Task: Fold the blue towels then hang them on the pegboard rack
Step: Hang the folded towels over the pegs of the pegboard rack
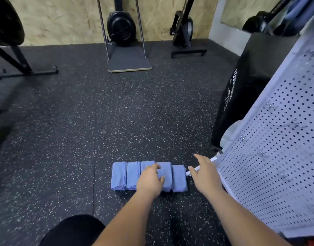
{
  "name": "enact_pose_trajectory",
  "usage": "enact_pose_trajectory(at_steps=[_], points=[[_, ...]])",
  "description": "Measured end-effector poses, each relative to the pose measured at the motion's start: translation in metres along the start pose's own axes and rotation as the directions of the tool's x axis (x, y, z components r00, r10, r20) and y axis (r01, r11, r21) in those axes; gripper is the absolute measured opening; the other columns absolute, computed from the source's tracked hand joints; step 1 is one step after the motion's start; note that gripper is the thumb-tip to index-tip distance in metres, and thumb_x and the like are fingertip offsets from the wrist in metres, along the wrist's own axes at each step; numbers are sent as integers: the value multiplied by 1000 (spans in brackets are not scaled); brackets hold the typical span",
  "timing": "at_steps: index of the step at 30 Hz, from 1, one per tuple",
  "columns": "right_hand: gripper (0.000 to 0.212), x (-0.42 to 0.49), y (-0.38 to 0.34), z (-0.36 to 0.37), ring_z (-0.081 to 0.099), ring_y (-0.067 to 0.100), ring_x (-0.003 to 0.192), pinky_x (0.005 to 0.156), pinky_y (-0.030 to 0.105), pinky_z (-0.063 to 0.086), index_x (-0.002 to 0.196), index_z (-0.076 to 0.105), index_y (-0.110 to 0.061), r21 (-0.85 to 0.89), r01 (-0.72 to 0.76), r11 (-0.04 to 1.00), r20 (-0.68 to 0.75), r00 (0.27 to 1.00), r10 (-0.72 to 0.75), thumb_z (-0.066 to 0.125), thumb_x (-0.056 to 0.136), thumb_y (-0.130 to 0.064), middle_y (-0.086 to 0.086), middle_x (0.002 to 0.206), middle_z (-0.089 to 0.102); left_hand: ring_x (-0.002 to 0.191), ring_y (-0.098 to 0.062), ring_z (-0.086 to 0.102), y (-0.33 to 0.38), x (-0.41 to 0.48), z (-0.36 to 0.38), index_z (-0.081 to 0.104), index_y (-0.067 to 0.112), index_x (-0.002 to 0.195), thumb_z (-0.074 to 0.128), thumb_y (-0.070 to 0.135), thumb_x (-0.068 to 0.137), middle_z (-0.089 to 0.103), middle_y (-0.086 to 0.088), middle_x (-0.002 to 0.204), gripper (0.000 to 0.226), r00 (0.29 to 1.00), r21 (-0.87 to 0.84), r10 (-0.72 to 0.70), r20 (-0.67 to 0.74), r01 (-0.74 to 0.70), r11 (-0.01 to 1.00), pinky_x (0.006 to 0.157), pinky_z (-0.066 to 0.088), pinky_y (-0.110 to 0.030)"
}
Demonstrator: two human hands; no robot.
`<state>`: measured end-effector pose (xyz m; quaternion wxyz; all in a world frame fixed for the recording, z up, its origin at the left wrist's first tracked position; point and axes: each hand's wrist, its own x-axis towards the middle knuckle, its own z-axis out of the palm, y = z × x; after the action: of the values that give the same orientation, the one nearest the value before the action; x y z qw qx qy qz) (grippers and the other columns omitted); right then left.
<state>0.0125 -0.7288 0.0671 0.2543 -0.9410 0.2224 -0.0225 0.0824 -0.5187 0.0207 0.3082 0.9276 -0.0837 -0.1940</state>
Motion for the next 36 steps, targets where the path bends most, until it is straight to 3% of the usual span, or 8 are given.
enact_pose_trajectory(at_steps=[11,24,27,31,36], points=[[67,84,22,117,49,29,140,111,43,46,160,39,-21,-70,-11,997,334,942,34,65,101,-39,4,160,44,122,-21,60,-58,48,47,50,32,147,65,39,100,54,2,139,49,990,38,-123,70,121,992,100,53,-43],[68,147,28,208,44,33,143,117,42,38,165,29,-19,-205,138,969,489,872,-21,57,105,-37,3,167,36,130,-27,51,-74,84,108,44,27,152,68,35,98,41,-2,147,59,984,41,-133,119,129,991,103,51,-42],[65,154,30,216,49,32,137,110,42,44,161,36,-19,-228,128,965,483,875,-2,61,104,-36,7,155,44,132,-26,50,-75,85,115,44,28,152,68,35,99,39,0,147,59,984,37,-131,117,127,991,105,51,-42],[49,148,24,211,59,31,121,99,39,49,140,55,-17,-217,53,975,465,884,55,68,98,-39,9,136,51,133,-25,45,-71,81,117,49,26,146,68,36,98,39,0,144,53,989,40,-120,83,117,992,108,47,-38],[43,113,13,172,59,23,95,79,32,43,129,49,-19,111,-144,983,435,897,82,72,94,-30,-1,104,60,131,-19,42,-54,59,113,44,29,148,69,52,91,38,6,141,66,998,-58,-34,47,37,998,108,45,-35]])
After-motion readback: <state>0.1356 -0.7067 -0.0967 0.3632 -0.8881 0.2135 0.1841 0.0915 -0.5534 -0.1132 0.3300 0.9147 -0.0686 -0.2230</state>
